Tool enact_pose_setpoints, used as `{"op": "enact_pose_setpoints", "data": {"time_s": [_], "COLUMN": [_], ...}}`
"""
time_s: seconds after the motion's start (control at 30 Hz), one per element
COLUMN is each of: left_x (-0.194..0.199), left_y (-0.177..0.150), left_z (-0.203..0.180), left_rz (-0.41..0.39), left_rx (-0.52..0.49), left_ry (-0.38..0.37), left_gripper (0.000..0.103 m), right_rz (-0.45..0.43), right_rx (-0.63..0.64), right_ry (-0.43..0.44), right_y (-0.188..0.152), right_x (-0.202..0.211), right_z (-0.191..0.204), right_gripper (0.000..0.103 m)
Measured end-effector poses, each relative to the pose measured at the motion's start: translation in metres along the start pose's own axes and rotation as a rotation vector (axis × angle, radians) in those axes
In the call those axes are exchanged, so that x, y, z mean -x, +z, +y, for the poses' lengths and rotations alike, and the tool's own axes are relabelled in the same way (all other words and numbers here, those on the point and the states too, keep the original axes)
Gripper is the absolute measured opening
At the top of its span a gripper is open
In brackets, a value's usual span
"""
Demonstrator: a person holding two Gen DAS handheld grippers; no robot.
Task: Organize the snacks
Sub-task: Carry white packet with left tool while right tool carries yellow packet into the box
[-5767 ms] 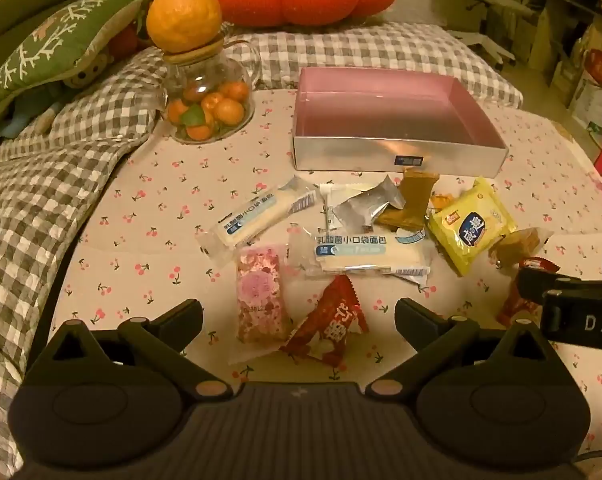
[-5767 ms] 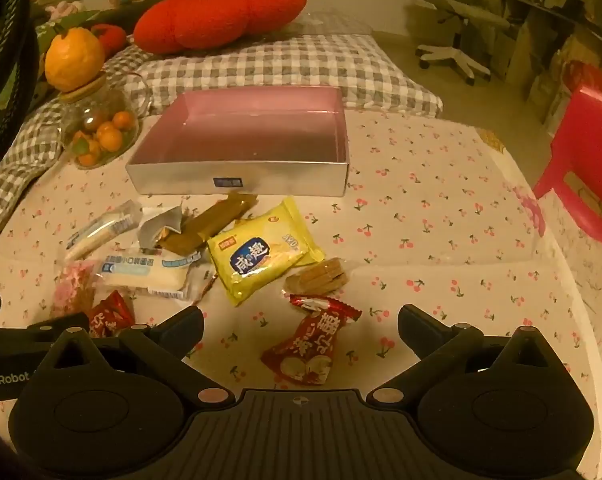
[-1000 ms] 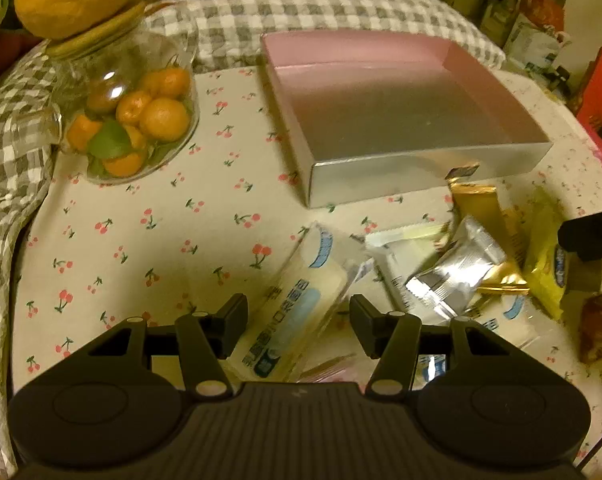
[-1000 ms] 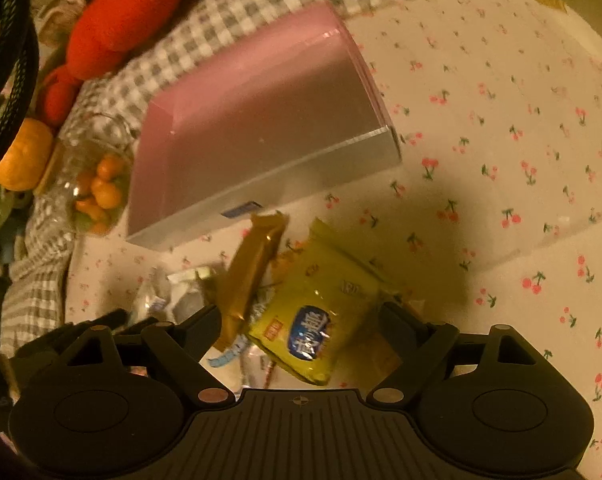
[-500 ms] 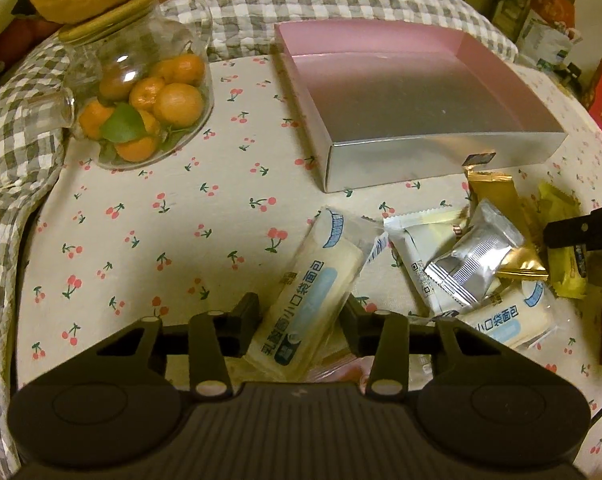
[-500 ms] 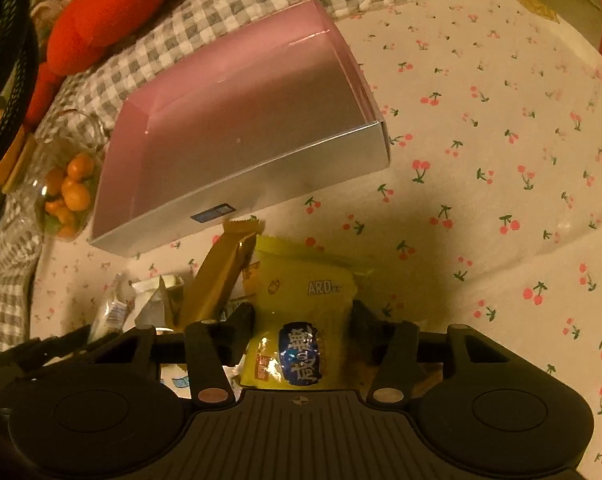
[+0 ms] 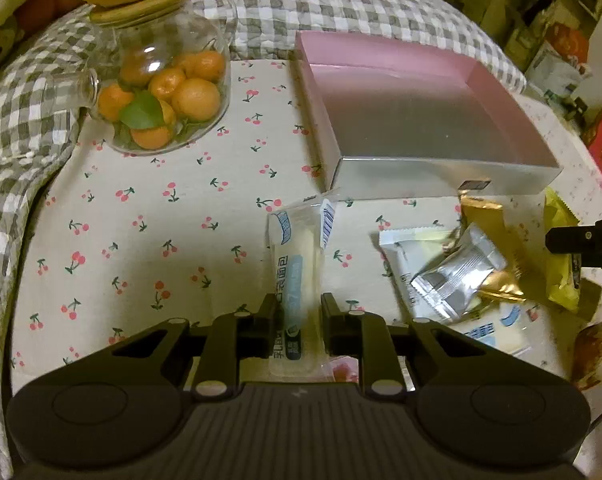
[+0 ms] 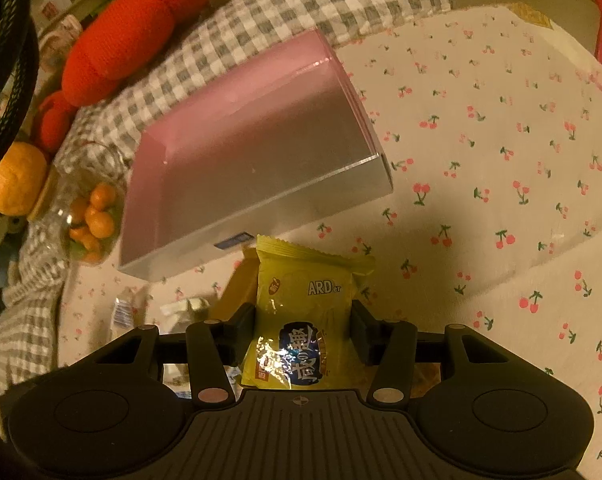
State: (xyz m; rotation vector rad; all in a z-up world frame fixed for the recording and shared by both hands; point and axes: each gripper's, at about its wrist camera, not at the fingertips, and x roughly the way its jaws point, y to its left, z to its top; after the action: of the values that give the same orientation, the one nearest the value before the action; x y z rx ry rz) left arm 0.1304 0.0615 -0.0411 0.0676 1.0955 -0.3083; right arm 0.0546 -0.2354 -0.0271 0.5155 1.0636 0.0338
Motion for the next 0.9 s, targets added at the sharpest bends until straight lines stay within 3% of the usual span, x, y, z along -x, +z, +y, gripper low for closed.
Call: {"op": "enact_pose_setpoints", "data": {"time_s": [0.53,0.9], "left_x": [0.025,0.030], "left_y": [0.012,0.040], "left_z": [-0.007,-0.030], "left_rz": [-0.095,-0.195], "left_rx": [0.070,0.114], "left_ry": [-0.043,-0.064], "left_gripper": [0.019,0.018], "right_rz": [-0.069,-0.161], "right_rx": [-0.075,-0.147], "right_ry": [0.117,0.272], "right_y": [0.021,0.048], "right_x": [0.027,0.027], "right_z": [-0.002,-0.006], "right_gripper": [0.049,0.049]}}
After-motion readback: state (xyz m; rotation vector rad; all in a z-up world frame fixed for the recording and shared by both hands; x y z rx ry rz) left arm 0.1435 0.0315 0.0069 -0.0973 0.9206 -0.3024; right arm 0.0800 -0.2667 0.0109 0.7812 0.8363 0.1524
